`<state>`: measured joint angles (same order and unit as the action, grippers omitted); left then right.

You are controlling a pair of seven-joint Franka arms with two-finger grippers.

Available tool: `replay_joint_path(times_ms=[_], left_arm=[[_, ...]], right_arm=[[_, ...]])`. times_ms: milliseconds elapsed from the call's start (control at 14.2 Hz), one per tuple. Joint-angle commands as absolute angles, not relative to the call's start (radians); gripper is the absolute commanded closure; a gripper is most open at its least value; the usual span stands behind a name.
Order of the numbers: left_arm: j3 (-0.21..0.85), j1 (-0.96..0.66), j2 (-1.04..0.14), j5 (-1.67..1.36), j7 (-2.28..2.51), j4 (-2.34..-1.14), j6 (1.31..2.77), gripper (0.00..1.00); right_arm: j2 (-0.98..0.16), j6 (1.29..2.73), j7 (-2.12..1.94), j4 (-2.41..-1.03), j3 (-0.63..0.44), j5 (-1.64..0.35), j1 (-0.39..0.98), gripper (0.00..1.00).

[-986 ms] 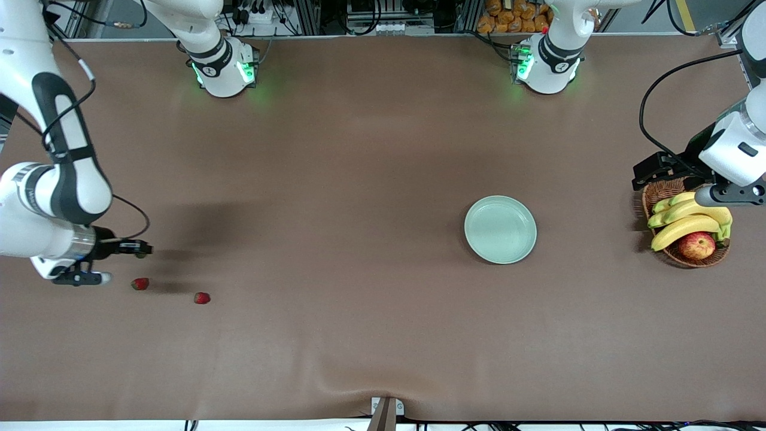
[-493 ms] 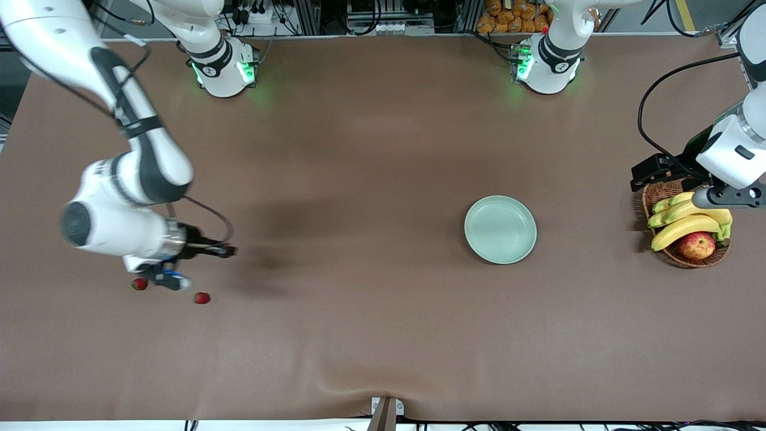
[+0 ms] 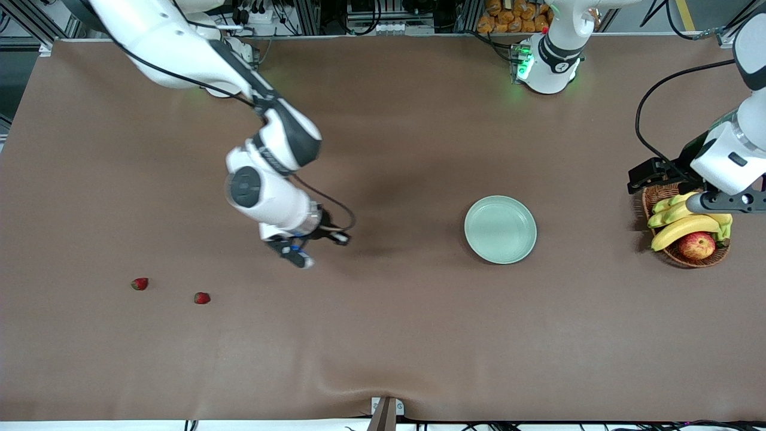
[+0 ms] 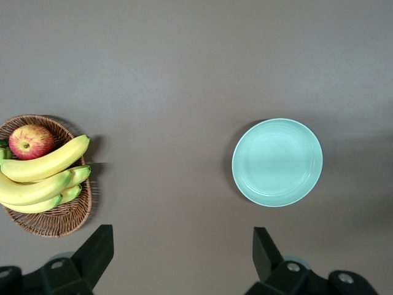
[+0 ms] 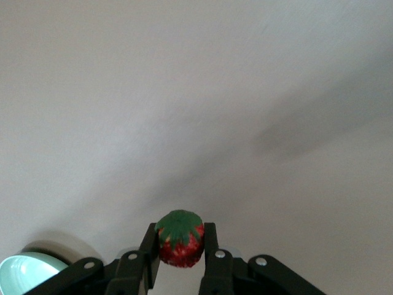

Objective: Collect all strawberries into plate
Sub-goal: 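Set the strawberry mid-table with the right gripper while the left gripper approaches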

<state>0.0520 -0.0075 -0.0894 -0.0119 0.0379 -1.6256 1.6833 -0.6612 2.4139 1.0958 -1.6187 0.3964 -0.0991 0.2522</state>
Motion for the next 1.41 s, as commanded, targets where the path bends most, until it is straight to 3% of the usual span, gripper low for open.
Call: replay_joint_path(times_ms=[0, 423, 493, 564, 634, 845, 1339], left_arm=[[0.055, -0.014, -0.113, -0.017, 0.025, -1.608, 1.671, 0.00], [0.057, -0.037, -0.190, -0.100, 0.037, -1.606, 1.703, 0.00], [0.057, -0.050, -0.204, -0.101, 0.041, -1.606, 1.716, 0.00], [0.055, -0.070, -0.218, -0.101, 0.047, -1.606, 1.735, 0.00], [0.055, -0.081, -0.228, -0.101, 0.060, -1.606, 1.744, 0.00], [0.055, -0.120, -0.258, -0.101, 0.093, -1.605, 1.782, 0.00], [0.055, -0.262, -0.354, -0.123, 0.250, -1.600, 1.980, 0.00]], right_arm=[[-0.762, 2.469, 1.196, -1.511, 0.287, -0.100, 0.418, 0.97], [-0.945, 2.584, 1.337, -1.350, 0.164, -0.098, 0.606, 0.92], [-0.949, 2.592, 1.339, -1.350, 0.155, -0.098, 0.614, 0.81], [-0.948, 2.591, 1.336, -1.350, 0.153, -0.094, 0.612, 0.49], [-0.945, 2.589, 1.339, -1.351, 0.153, -0.095, 0.609, 0.00], [-0.913, 2.562, 1.327, -1.361, 0.153, -0.097, 0.556, 0.00], [-0.721, 2.027, 0.924, -1.362, 0.150, -0.086, 0.270, 0.00]])
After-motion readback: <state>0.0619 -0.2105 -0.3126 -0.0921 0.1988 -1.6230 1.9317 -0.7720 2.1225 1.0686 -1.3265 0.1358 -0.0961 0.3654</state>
